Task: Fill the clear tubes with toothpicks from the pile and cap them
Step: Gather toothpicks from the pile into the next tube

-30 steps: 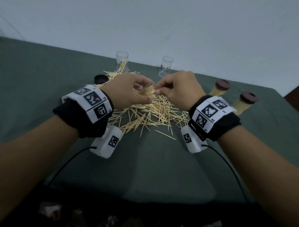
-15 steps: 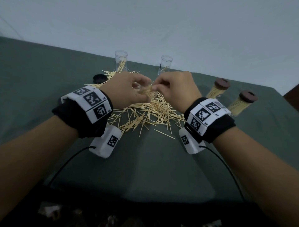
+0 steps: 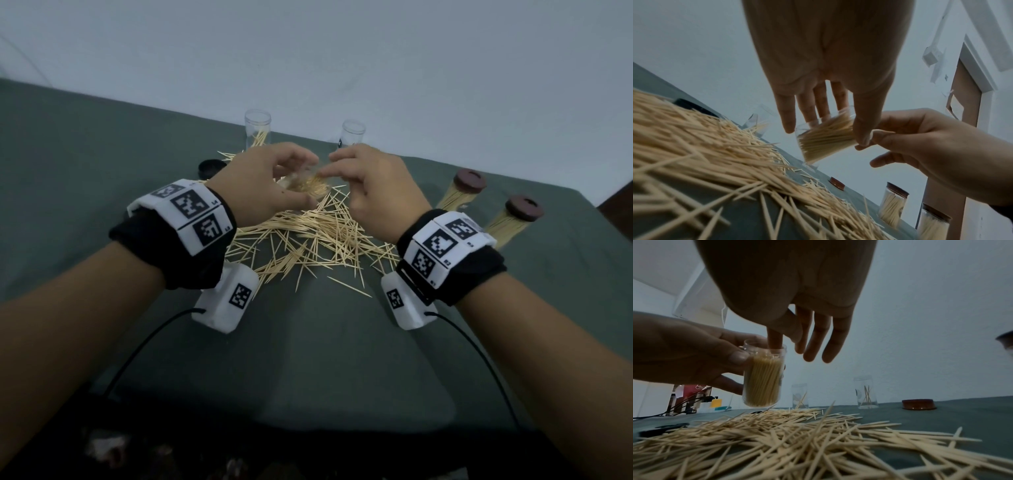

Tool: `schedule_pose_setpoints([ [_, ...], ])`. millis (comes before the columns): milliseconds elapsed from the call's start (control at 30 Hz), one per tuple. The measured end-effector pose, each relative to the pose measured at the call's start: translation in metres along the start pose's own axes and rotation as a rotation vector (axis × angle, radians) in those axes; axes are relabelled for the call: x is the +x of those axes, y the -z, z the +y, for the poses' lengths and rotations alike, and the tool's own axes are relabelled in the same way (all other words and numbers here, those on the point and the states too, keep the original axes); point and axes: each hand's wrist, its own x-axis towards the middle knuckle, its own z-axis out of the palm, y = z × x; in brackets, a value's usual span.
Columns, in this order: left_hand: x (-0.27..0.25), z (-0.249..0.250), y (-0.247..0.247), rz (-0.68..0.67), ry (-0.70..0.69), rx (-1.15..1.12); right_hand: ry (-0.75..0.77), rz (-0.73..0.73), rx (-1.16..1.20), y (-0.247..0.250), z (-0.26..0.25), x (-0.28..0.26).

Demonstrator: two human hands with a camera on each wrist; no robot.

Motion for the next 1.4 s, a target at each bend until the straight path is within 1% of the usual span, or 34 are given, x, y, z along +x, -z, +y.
schedule_pose_setpoints([
  [33, 0.000, -0.001, 0.001, 0.007, -0.007, 0.006, -0.002, 0.011, 0.001, 0.000, 0.000, 0.000],
  [133, 0.001, -0.002, 0.001, 0.026, -0.018, 0.029, 0.005, -0.019, 0.008, 0.000, -0.002, -0.002],
  [267, 0.001, -0.001, 0.000, 0.065, -0.042, 0.055, 0.008, 0.062, 0.063, 0.001, -0.005, -0.002],
  [300, 0.000, 0.000, -0.001, 0.087, -0.056, 0.062, 0.000, 0.050, 0.050, 0.000, -0.005, -0.002],
  [433, -0.002, 0.008, -0.006, 0.151, -0.121, 0.106, -0.051, -0.116, -0.080, -0.006, -0.004, 0.000],
  [500, -0.003, 0.012, -0.009, 0.147, -0.159, 0.139, -0.084, -0.188, -0.035, -0.007, -0.006, 0.000],
  [600, -0.003, 0.014, -0.013, 0.112, -0.193, 0.178, -0.178, -0.269, 0.109, -0.001, -0.011, -0.002],
  [667, -0.002, 0.013, -0.014, 0.105, -0.184, 0.175, -0.184, -0.277, 0.134, 0.002, -0.013, -0.003],
  [733, 0.000, 0.011, -0.013, 0.115, -0.153, 0.154, -0.171, -0.261, 0.109, 0.005, -0.012, -0.003],
  [800, 0.003, 0.007, -0.011, 0.133, -0.113, 0.133, -0.198, -0.229, 0.107, 0.012, -0.008, -0.003],
  [933, 0.008, -0.003, -0.006, 0.163, -0.036, 0.122, -0.228, -0.160, 0.197, 0.026, 0.002, -0.006],
  [967, 0.009, -0.005, -0.005, 0.166, -0.021, 0.119, -0.249, -0.180, 0.174, 0.028, 0.004, -0.008],
  [1033, 0.009, -0.007, -0.004, 0.162, -0.001, 0.112, -0.292, -0.299, 0.062, 0.028, 0.008, -0.014],
  [1133, 0.009, -0.008, -0.004, 0.146, 0.009, 0.117, -0.345, -0.605, -0.127, 0.020, 0.007, -0.023],
  [1200, 0.010, -0.007, -0.004, 0.141, 0.011, 0.115, -0.370, -0.759, -0.207, 0.011, 0.006, -0.026],
  [1233, 0.010, -0.007, -0.004, 0.138, 0.011, 0.114, -0.373, -0.794, -0.227, 0.007, 0.005, -0.026],
  [1267, 0.010, -0.007, -0.004, 0.135, 0.011, 0.114, -0.375, -0.795, -0.233, 0.004, 0.005, -0.025],
  [1400, 0.010, -0.007, -0.003, 0.124, 0.014, 0.124, -0.357, -0.672, -0.223, 0.002, 0.012, -0.021],
])
